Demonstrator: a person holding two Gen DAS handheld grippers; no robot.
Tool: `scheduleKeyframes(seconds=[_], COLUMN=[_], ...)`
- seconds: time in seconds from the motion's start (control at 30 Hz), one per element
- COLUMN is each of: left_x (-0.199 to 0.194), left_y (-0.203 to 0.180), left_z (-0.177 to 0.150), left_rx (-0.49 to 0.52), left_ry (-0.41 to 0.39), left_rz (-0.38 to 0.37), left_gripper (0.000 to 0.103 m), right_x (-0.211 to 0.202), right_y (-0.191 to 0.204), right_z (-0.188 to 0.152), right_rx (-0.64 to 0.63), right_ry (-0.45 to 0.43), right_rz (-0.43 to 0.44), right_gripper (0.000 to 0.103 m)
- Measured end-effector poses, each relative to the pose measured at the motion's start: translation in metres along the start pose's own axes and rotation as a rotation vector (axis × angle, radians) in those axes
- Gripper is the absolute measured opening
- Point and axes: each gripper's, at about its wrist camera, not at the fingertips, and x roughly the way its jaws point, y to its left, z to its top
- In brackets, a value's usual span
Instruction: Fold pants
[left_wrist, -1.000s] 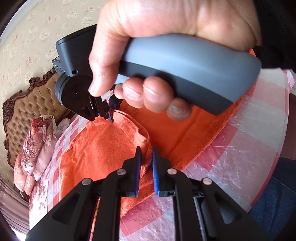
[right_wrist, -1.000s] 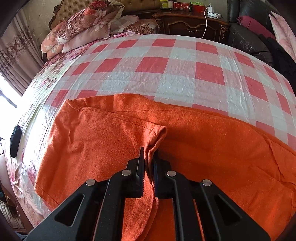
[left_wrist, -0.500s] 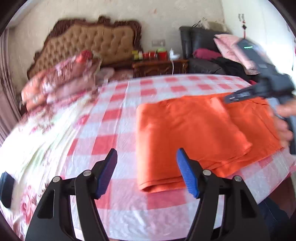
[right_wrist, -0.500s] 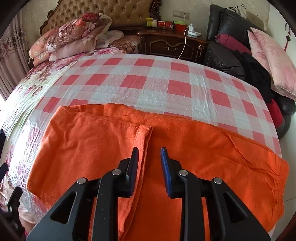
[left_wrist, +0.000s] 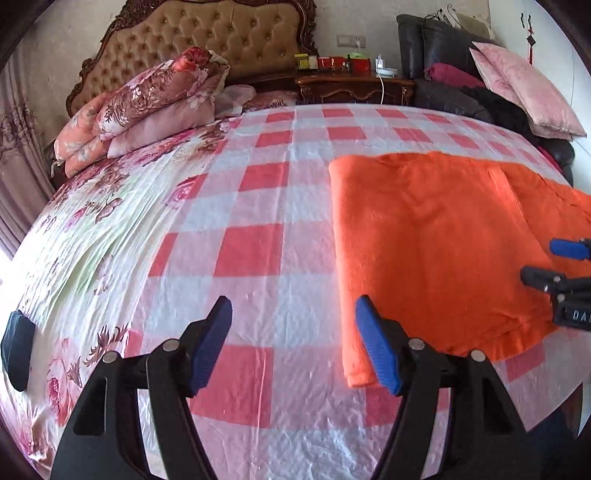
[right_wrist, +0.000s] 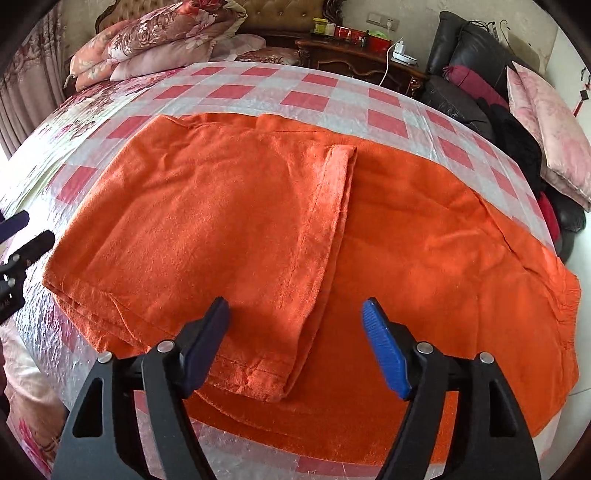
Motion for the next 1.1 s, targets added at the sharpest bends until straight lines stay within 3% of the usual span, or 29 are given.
scheduleKeyframes(seconds=[0.1, 0.13, 0.27, 0.37, 0.43, 0.53, 0.63, 0.77, 0.87, 0.97, 1.1], left_x=[0.016, 0.032, 0.037, 0.042, 0.051, 0.077, 0.105, 0.121, 0.119, 0.098, 0.056], left_y=[-0.009, -0.014, -0.007, -0.006, -0.012, -0.022, -0.028, -0.021, -0.016, -0.003, 0.013], left_z=[0.013, 0.016, 0.041, 0.064, 0.078, 0.093, 0.103, 0.114, 0.115, 0.099, 0.050], left_rx=[0.040, 0.088, 0.069, 0.074, 0.095, 0.109, 0.142, 0.109, 0.084, -0.003, -0.128], left_ry=[0.022, 0.075, 0.030, 0.006, -0.009, 0.030, 0.062, 0.063, 0.071, 0.068, 0.076], left_rz=[-0.051, -0.012, 0.077, 0.061, 0.009, -0.043, 0.005, 0.017, 0.025, 0.010, -0.086], left_gripper=[0.069, 0.071, 0.072, 0.072, 0.072, 0.071, 0.070, 0.081, 0.083, 0.082, 0.067], right_x=[0.000, 0.000, -0.001, 0.000, 0.001, 0.001, 0.001, 0.003, 0.004, 0.003, 0.003], right_y=[0.001, 0.002, 0.003, 0.000, 0.000, -0.002, -0.002, -0.004, -0.006, -0.005, -0.007], right_z=[0.000, 0.000, -0.002, -0.002, -0.002, -0.002, -0.002, -0.002, -0.002, -0.002, -0.003], right_rx=[-0.004, -0.007, -0.008, 0.003, 0.000, 0.007, 0.009, 0.017, 0.025, 0.023, 0.040], right_ry=[-0.005, -0.005, -0.005, -0.004, -0.002, -0.001, 0.000, 0.002, 0.010, 0.009, 0.010], right_rz=[-0.014, -0.019, -0.022, -0.008, -0.004, 0.003, 0.005, 0.010, 0.020, 0.012, 0.020], right_gripper=[0.076, 0.076, 0.077, 0.077, 0.078, 0.078, 0.079, 0.082, 0.083, 0.083, 0.083])
